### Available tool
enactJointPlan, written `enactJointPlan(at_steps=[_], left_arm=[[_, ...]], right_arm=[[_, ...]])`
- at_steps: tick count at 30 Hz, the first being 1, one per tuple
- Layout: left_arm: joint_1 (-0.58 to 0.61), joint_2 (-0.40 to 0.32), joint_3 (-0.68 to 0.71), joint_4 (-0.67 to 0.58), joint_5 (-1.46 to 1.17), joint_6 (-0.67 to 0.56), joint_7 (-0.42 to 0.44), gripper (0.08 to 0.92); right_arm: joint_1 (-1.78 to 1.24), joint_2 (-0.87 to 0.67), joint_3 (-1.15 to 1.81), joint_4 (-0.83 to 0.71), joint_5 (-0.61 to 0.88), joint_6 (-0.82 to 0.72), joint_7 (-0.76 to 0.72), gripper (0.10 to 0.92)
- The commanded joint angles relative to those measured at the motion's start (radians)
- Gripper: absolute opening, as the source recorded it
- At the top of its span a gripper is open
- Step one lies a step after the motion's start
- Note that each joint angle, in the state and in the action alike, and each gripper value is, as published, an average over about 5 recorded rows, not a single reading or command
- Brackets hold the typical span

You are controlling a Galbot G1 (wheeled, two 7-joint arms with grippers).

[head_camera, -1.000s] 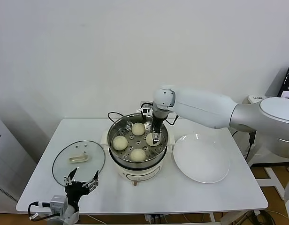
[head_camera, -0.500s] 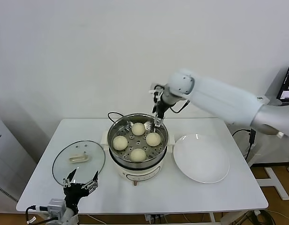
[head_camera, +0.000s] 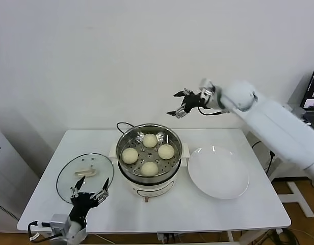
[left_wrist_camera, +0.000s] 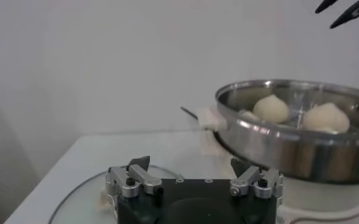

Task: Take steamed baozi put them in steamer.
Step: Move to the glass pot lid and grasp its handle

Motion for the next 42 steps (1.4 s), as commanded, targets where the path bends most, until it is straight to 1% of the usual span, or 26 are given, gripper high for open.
enactJointPlan(at_steps=[1,4,7,11,13,16,17,21,22,24,26,28,31,38,42], left_arm=[[-0.08,0.01,0.001,0.062,0.008,-0.052,-0.053,0.823],[-0.11,0.03,-0.011,0.088,0.109,-0.076,-0.05,0.823],[-0.15,0.037,-0.037,0.129,0.271,-0.115,-0.048,0.823],[-0.196,0.056,-0.07,0.181,0.491,-0.17,-0.054,0.823],[-0.204,0.07,-0.076,0.2,0.648,-0.215,-0.065,0.823],[-0.209,0.099,-0.083,0.242,0.978,-0.312,-0.11,0.823],[-0.207,0.118,-0.082,0.26,1.091,-0.335,-0.139,0.823],[-0.191,0.208,-0.048,0.345,1.42,-0.353,-0.276,0.823],[-0.184,0.228,-0.039,0.358,1.494,-0.352,-0.289,0.823],[-0.168,0.266,-0.02,0.361,1.603,-0.332,-0.266,0.823],[-0.163,0.297,-0.002,0.373,1.64,-0.312,-0.229,0.823],[-0.177,0.309,-0.002,0.404,1.625,-0.315,-0.216,0.823],[-0.194,0.296,-0.023,0.451,1.584,-0.323,-0.239,0.823],[-0.193,0.257,0.009,0.486,1.536,-0.212,-0.275,0.823],[-0.205,0.241,0.032,0.504,1.535,-0.175,-0.295,0.823]], right_arm=[[-0.709,0.095,0.718,0.154,0.046,0.306,0.354,0.823],[-0.839,0.19,0.852,0.172,0.037,0.339,0.39,0.823],[-0.949,0.27,0.943,0.195,0.024,0.335,0.421,0.823],[-1.068,0.327,1.0,0.225,0.008,0.359,0.423,0.823],[-1.11,0.337,1.013,0.235,0.011,0.375,0.424,0.823],[-1.15,0.344,1.027,0.242,0.024,0.385,0.424,0.823],[-1.161,0.345,1.031,0.243,0.03,0.387,0.424,0.823],[-1.187,0.345,1.036,0.239,0.035,0.398,0.422,0.823],[-1.191,0.346,1.036,0.238,0.035,0.4,0.422,0.823],[-1.199,0.347,1.036,0.239,0.035,0.401,0.422,0.823],[-1.206,0.348,1.037,0.24,0.036,0.4,0.422,0.823],[-1.209,0.347,1.036,0.239,0.036,0.398,0.422,0.823],[-1.206,0.346,1.026,0.232,0.036,0.395,0.421,0.823],[-1.199,0.361,1.006,0.218,0.021,0.391,0.427,0.823],[-1.188,0.375,0.992,0.202,0.009,0.393,0.429,0.823]])
